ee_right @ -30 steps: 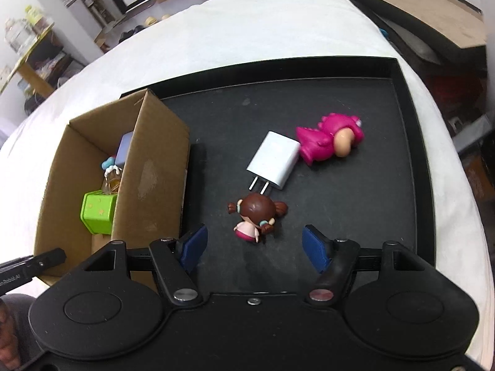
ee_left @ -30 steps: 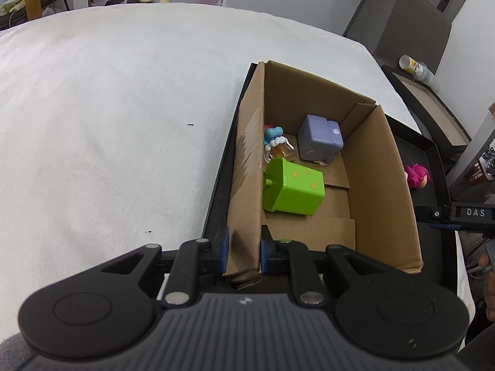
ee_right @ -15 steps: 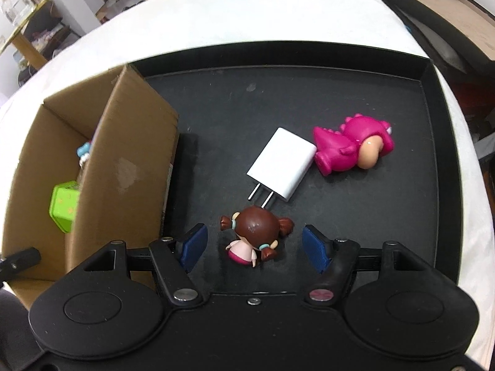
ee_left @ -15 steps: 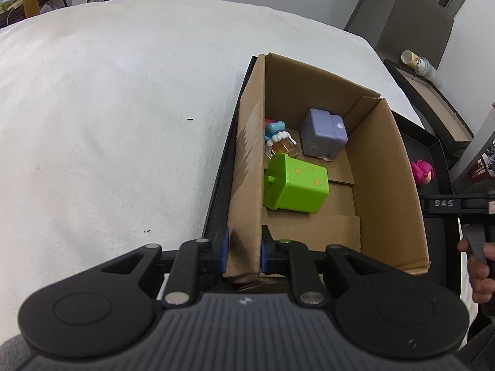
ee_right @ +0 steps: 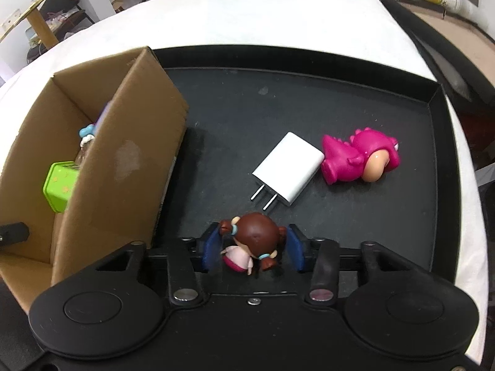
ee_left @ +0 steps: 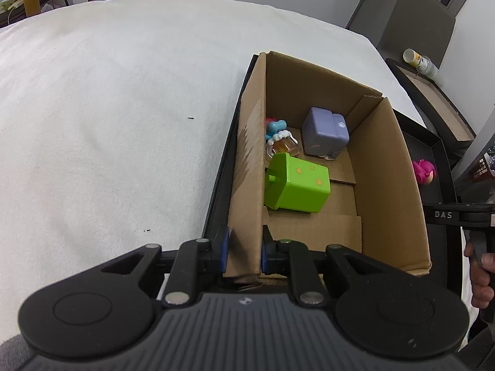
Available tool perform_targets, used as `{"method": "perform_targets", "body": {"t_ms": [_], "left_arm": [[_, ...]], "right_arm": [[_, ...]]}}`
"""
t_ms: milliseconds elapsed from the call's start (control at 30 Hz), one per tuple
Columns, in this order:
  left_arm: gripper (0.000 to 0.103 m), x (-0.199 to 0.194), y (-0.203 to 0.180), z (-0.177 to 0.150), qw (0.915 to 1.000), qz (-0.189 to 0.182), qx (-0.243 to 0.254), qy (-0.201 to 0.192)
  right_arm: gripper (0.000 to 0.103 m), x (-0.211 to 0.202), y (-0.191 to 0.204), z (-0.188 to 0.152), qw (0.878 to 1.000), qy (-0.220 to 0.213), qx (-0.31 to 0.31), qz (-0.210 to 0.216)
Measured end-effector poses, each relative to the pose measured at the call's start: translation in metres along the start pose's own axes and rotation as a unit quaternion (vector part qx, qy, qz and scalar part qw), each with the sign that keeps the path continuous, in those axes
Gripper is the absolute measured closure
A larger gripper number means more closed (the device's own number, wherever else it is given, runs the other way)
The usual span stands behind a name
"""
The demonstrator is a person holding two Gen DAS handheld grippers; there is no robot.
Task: Organize rigid objects
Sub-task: 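Grasp the brown-haired doll with the right tool, then carry the brown-haired doll into the box and open the right tool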
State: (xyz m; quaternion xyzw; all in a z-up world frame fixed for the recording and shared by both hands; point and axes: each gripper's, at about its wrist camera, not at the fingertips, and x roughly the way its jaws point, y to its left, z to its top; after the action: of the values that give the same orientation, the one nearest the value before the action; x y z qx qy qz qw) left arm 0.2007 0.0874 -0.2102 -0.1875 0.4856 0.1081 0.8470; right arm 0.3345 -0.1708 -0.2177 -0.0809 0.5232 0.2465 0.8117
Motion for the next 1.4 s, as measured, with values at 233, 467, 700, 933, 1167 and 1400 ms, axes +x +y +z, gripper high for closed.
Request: {"method": "perform_targets", "body": {"t_ms": [233,467,700,933,1167,1400], "left_arm": [[0.086,0.0,0.0,0.0,1.0,-0.001,0.005,0.0],[0.086,-0.002,0.001,0.0,1.0,-0.006,0.007,-0.001],[0.085,-0.002,0.002,0.0,0.9999,-0.008,0.006,-0.001],[0.085,-0.004,0.002,-0.001,0.9999,-0.009,0.006,-0.004],[0.085,-0.006,0.005,0.0,0.9999,-0.013,-0.002,-0.005],[0.085,-0.007,0.008,0.0,0.9997,-0.021,-0.006,-0.006]], "right_arm": [[0.064,-0.013,-0.002,-0.009,1.0,0.013,0.015,-0.014],[0.064,-0.037,0.003,-0.004,1.0,0.001,0.014,-0.018],[0.064,-0.055,0.012,0.002,1.0,-0.009,0.011,-0.021],[0.064,-0.071,0.027,0.015,0.999,-0.028,-0.003,-0.016],[0.064,-0.084,0.047,0.032,0.999,-0.047,-0.018,-0.009],[0.064,-0.087,0.071,0.046,0.998,-0.057,-0.038,-0.003]]}}
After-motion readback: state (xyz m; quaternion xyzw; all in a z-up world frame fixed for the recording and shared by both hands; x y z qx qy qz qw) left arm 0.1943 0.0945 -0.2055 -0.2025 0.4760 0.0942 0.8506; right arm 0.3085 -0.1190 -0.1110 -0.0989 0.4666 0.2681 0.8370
